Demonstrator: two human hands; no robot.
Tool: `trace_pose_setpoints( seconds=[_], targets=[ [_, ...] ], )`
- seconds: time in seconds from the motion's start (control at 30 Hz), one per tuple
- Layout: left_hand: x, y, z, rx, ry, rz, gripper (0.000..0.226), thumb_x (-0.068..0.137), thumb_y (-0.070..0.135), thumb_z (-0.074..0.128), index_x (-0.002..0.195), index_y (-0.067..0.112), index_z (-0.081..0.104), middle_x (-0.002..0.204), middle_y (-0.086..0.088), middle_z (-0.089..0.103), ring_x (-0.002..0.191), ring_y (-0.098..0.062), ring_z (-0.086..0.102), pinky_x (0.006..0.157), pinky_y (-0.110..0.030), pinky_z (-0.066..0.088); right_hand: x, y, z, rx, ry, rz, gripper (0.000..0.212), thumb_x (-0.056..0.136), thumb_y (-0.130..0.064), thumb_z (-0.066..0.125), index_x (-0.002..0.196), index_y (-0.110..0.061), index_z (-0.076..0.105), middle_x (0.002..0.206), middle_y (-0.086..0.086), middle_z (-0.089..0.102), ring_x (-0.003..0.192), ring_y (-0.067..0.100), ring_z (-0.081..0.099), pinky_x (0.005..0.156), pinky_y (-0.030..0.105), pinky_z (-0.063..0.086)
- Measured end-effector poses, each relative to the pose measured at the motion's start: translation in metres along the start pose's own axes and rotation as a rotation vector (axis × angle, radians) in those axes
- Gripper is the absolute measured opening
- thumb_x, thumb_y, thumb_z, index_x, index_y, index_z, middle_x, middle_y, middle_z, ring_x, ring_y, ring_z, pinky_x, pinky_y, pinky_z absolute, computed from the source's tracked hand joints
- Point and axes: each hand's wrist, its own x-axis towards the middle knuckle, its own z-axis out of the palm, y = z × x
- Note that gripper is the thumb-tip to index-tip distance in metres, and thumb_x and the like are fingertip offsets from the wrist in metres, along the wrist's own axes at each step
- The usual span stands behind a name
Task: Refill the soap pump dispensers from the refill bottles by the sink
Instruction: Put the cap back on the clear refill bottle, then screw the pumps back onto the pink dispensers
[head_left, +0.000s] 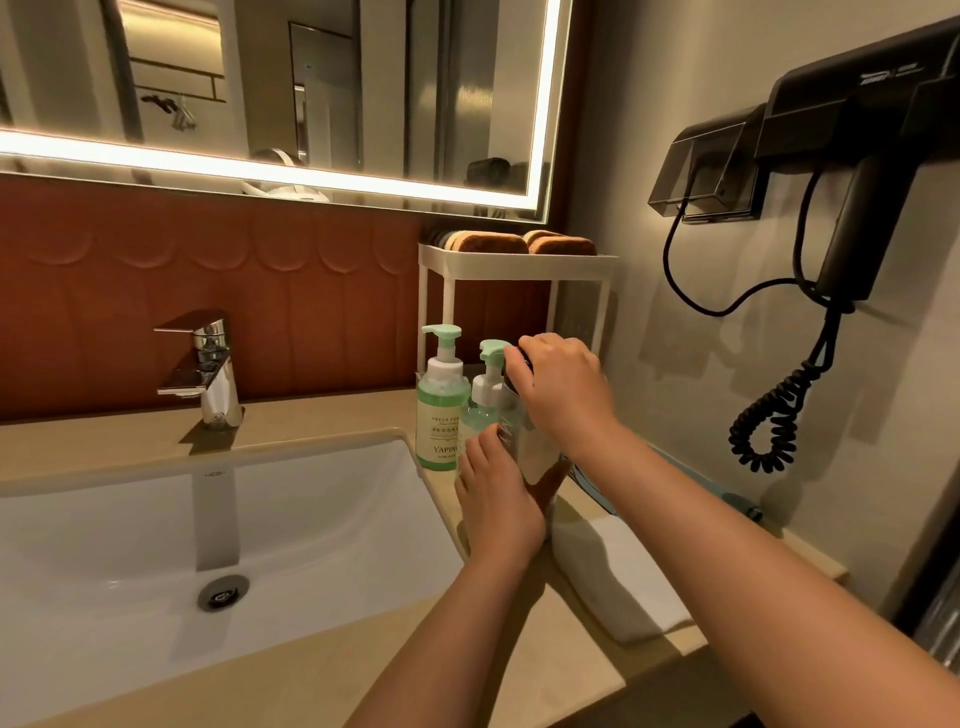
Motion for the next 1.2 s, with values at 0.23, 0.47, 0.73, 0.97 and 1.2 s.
trace_pose_setpoints(
  seconds=[0.23,0.47,0.73,0.97,1.2],
  targets=[
    [0.007,0.000,0.000,0.306,-0.034,0.085,0.084,0.080,0.033,0.069,0.139,0.012,0.012,0.140,-0.009,0.026,0.131,-0.025,0.028,0.110,-0.034,0.027,0.005,-0.007,-0.003,-0.199,-0.076,-0.130,0.019,0.096,-0.019,0.048,0.110,-0.009,0.056,0.109,0.006,0.061,0.105,0.021,0.054,0.103,0.033,0.033],
    [0.010,0.003,-0.009,0.299,-0.189,0.078,0.096,0.081,0.035,0.066,0.144,0.013,-0.002,0.148,-0.010,0.014,0.138,-0.027,0.016,0.114,-0.037,0.016,0.005,-0.010,-0.012,-0.148,-0.197,-0.155,0.049,0.088,-0.006,0.058,0.135,-0.009,0.043,0.139,0.009,0.047,0.131,0.024,0.040,0.109,0.033,0.029],
    [0.015,-0.004,-0.063,0.300,-0.376,0.097,0.070,0.086,0.043,0.057,0.140,0.012,0.024,0.143,-0.008,0.034,0.129,-0.027,0.032,0.108,-0.042,0.030,-0.007,-0.016,-0.019,-0.220,-0.052,-0.407,0.032,0.096,-0.023,0.046,0.127,-0.019,0.056,0.135,0.000,0.053,0.130,0.018,0.041,0.114,0.034,0.013],
    [-0.004,-0.024,-0.168,0.277,-0.787,0.070,0.049,0.093,0.038,0.050,0.133,0.012,0.039,0.135,-0.007,0.047,0.116,-0.022,0.050,0.098,-0.035,0.044,-0.030,-0.059,-0.012,-0.178,-0.060,-0.545,0.023,0.093,-0.025,0.050,0.108,-0.019,0.067,0.114,-0.001,0.064,0.115,0.019,0.049,0.102,0.032,0.029],
    [-0.041,-0.064,-0.279,0.359,-0.833,-0.082,0.051,0.092,0.044,0.048,0.133,0.016,0.039,0.134,-0.006,0.049,0.113,-0.021,0.052,0.094,-0.033,0.046,-0.061,-0.122,0.007,-0.080,-0.246,-0.606,0.019,0.093,-0.030,0.049,0.103,-0.025,0.064,0.111,-0.006,0.063,0.108,0.014,0.048,0.093,0.027,0.034]
  ],
)
